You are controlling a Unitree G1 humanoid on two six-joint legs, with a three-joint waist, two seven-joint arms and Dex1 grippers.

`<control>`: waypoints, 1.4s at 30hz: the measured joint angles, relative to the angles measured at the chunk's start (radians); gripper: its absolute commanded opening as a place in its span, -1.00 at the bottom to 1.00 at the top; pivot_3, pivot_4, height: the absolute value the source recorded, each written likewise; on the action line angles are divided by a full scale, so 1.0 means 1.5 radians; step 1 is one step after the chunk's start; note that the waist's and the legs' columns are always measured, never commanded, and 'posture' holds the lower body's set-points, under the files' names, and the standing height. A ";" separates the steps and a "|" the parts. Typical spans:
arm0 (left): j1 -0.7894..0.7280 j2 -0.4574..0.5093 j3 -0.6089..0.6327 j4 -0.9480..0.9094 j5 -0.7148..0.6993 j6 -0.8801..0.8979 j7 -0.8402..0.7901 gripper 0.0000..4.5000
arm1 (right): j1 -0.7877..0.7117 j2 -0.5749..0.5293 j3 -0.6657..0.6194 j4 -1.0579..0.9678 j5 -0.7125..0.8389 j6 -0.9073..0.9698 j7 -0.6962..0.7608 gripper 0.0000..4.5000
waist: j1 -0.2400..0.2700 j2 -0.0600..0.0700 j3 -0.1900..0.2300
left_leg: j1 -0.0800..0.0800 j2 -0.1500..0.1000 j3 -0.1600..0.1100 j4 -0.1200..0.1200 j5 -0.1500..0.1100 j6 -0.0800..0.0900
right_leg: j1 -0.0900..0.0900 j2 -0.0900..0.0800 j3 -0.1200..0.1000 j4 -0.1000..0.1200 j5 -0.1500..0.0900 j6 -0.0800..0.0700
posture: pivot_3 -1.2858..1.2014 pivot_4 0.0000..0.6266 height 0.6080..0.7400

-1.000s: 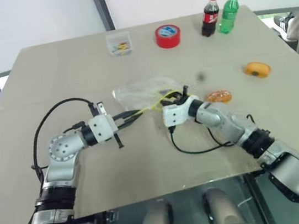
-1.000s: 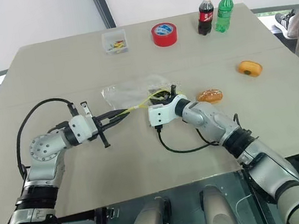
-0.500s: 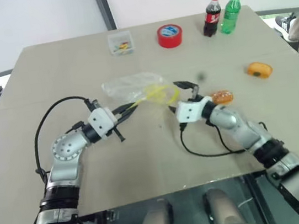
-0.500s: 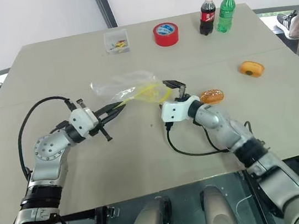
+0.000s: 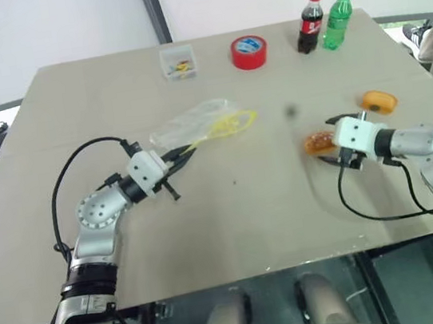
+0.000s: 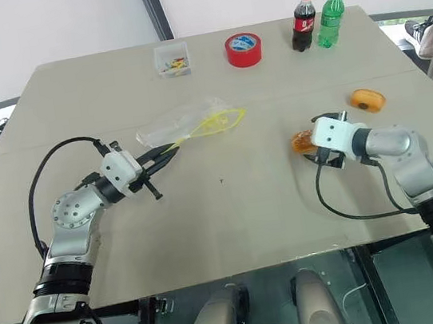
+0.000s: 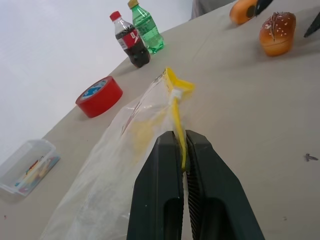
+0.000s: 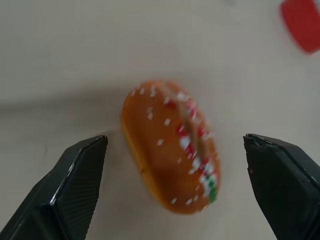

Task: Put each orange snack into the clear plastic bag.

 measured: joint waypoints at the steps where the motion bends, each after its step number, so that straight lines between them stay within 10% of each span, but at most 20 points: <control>1: 0.000 -0.001 0.000 -0.001 0.000 0.002 0.000 -1.00 | -0.019 0.009 0.001 0.032 0.002 -0.005 0.008 0.99 | 0.000 0.000 0.000 | 0.000 0.000 0.000 0.000 0.000 0.000 | 0.000 0.000 0.000 0.000 0.000 0.000 | 0.03 -0.52 1.00; 4: 0.006 -0.001 0.003 -0.019 -0.002 0.009 0.000 -1.00 | -0.082 0.028 0.006 0.136 -0.001 -0.032 0.026 0.99 | 0.002 0.000 0.000 | 0.000 0.000 0.000 0.000 0.000 0.000 | 0.000 0.000 0.000 0.000 0.000 0.000 | 0.03 -0.52 1.00; 13: 0.036 0.000 0.008 -0.062 -0.005 0.032 0.005 -1.00 | -0.111 0.037 0.003 0.211 0.023 -0.031 0.088 -0.74 | 0.005 0.000 0.000 | 0.000 0.000 -0.001 0.000 0.000 0.000 | 0.000 -0.001 0.000 0.000 0.000 0.000 | 0.03 -0.52 1.00; 23: 0.054 -0.010 0.008 -0.094 -0.016 0.034 0.005 -1.00 | -0.051 0.227 -0.026 -0.190 0.143 0.370 -0.061 -0.74 | -0.001 0.001 0.000 | -0.001 0.003 -0.001 -0.001 0.000 0.000 | -0.002 0.001 0.000 0.001 0.000 0.000 | 0.03 -0.52 1.00; 29: 0.070 -0.017 0.002 -0.120 -0.022 0.035 -0.001 -1.00 | -0.058 0.345 0.010 -0.192 0.129 0.448 -0.184 -0.74 | 0.009 0.000 0.000 | -0.002 0.000 -0.002 0.000 0.000 -0.001 | -0.002 -0.001 0.000 0.000 0.000 0.000 | 0.03 -0.52 1.00; 42: 0.110 0.004 -0.011 -0.144 -0.006 0.024 -0.022 -1.00 | -0.014 0.185 0.005 -0.277 0.180 0.507 -0.090 -0.74 | 0.000 0.001 0.000 | -0.002 0.001 -0.001 0.000 0.000 0.000 | -0.002 0.000 -0.001 0.000 0.000 0.000 | 0.03 -0.52 1.00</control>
